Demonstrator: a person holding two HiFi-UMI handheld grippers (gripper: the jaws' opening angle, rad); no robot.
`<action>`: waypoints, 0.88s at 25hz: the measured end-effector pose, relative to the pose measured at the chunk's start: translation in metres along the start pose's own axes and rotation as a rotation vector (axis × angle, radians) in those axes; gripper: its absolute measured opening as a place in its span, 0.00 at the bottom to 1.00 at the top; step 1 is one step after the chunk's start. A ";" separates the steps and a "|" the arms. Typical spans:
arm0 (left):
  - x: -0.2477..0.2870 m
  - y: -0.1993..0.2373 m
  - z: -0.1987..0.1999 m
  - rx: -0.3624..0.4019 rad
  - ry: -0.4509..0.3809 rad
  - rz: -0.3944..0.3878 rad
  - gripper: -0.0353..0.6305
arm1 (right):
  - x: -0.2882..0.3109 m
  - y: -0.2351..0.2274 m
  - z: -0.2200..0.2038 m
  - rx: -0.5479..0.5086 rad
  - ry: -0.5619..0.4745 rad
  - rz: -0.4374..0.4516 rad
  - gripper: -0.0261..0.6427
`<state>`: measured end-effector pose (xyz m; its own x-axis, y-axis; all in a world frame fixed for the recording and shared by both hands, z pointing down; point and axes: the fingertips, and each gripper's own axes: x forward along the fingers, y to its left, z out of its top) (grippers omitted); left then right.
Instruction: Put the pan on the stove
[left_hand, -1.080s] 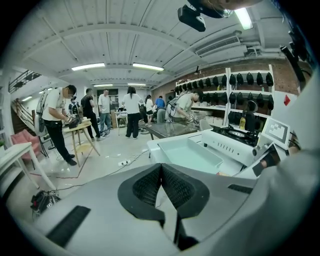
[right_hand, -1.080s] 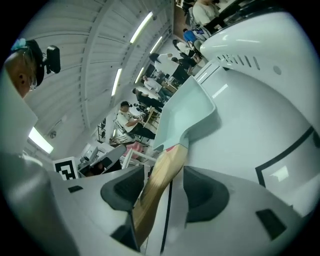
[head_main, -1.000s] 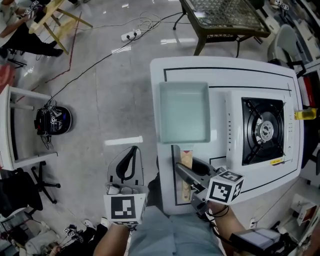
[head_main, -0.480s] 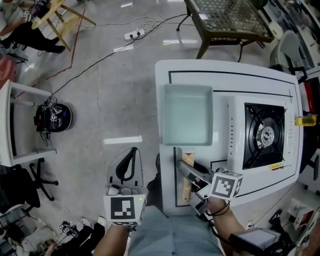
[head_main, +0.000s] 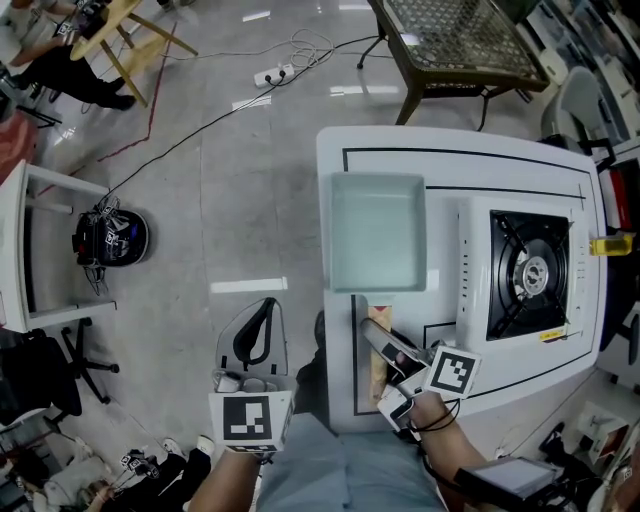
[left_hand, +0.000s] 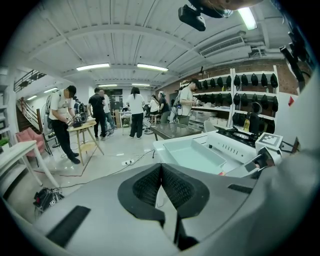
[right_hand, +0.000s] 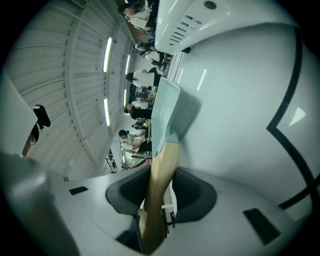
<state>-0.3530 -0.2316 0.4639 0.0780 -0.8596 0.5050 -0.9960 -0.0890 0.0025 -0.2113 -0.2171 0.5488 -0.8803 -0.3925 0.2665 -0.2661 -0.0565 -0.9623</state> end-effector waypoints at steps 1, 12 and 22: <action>-0.001 0.000 0.001 -0.004 -0.004 -0.001 0.08 | 0.000 0.000 0.000 0.013 -0.004 0.005 0.27; -0.018 0.001 0.014 0.013 -0.037 0.004 0.08 | -0.001 0.026 -0.003 0.026 -0.015 0.039 0.26; -0.066 0.006 0.059 0.004 -0.148 -0.004 0.08 | -0.012 0.121 -0.004 -0.069 -0.050 0.107 0.26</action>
<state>-0.3615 -0.2048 0.3793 0.0874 -0.9240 0.3723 -0.9956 -0.0940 0.0006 -0.2347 -0.2154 0.4293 -0.8848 -0.4384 0.1577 -0.1994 0.0505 -0.9786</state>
